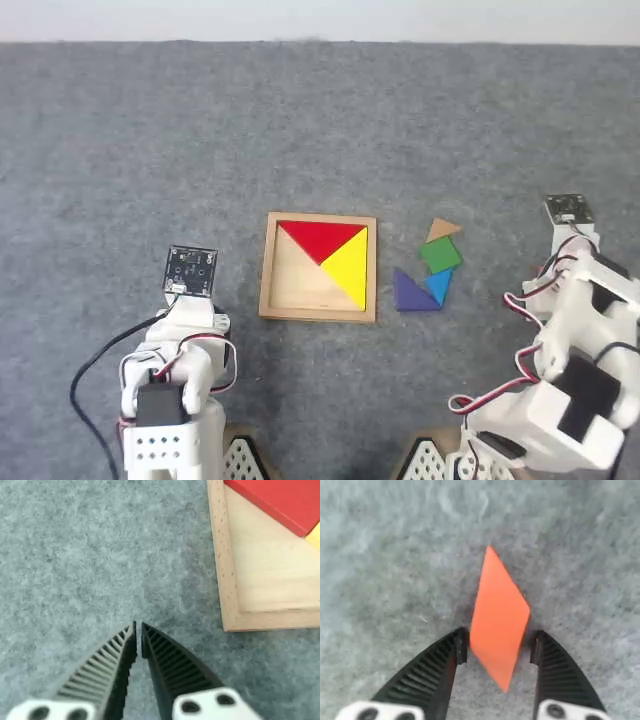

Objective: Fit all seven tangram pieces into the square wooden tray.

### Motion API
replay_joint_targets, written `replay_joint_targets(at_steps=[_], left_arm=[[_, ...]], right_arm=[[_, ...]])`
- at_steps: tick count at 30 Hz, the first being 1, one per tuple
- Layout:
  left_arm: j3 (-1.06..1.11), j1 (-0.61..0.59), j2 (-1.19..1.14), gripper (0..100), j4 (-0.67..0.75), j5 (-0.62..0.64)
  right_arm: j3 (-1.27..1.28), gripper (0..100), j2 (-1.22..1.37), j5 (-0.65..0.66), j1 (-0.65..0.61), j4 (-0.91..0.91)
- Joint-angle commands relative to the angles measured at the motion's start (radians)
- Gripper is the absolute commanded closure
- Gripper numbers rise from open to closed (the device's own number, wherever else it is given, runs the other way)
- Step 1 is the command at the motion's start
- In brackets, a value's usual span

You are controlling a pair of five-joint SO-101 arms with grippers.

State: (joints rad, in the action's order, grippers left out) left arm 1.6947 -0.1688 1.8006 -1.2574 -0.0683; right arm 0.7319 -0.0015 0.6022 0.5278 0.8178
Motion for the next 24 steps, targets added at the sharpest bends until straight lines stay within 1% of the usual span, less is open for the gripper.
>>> replay_joint_targets(at_steps=[1,4,8,12,20,24], left_arm=[[-0.010,0.006,0.017,98,-0.003,-0.002],[-0.010,0.006,0.017,98,-0.003,-0.002],[-0.010,0.006,0.017,98,-0.003,-0.002],[-0.010,0.006,0.017,98,-0.003,-0.002],[-0.010,0.006,0.017,98,-0.003,-0.002],[-0.010,0.006,0.017,98,-0.003,-0.002]], right_arm=[[-0.051,78.6,-0.039,-0.028,0.022,-0.021],[-0.049,78.6,-0.142,-0.029,-0.010,0.036],[-0.043,78.6,-0.260,-0.034,-0.122,0.156],[-0.025,78.6,-0.283,-0.037,-0.189,0.176],[-0.021,78.6,-0.111,-0.028,-0.186,0.074],[-0.021,78.6,-0.044,-0.026,-0.133,0.015]])
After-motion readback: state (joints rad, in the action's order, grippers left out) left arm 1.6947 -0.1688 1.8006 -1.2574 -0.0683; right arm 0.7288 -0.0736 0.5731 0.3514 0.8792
